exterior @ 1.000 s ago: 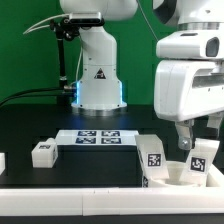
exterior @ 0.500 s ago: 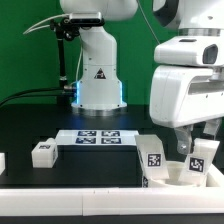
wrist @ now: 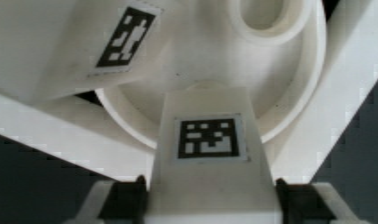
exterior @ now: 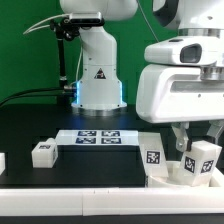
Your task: Assemble stool
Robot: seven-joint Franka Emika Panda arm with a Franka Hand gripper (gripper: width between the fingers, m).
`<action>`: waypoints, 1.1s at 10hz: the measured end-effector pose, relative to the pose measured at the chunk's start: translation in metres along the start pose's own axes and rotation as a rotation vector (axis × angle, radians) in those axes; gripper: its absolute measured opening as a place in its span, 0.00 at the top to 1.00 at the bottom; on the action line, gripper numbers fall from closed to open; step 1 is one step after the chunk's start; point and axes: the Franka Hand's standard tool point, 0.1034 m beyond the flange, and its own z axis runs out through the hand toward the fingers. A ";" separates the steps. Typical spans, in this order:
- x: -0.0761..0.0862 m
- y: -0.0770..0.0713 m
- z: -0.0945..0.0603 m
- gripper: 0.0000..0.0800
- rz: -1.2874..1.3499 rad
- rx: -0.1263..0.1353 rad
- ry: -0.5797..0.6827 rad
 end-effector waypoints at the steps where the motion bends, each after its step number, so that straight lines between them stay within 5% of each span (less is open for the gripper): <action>1: 0.000 0.004 0.000 0.57 0.134 0.001 0.003; 5: -0.003 0.021 0.001 0.57 0.749 -0.011 0.038; 6: -0.006 0.028 0.002 0.57 0.906 0.014 0.030; 11: -0.010 0.032 0.002 0.57 1.171 0.006 0.031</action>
Offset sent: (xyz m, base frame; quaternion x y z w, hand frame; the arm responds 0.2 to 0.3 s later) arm 0.0036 -0.0152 0.0021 -0.0086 0.0627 0.4065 0.9115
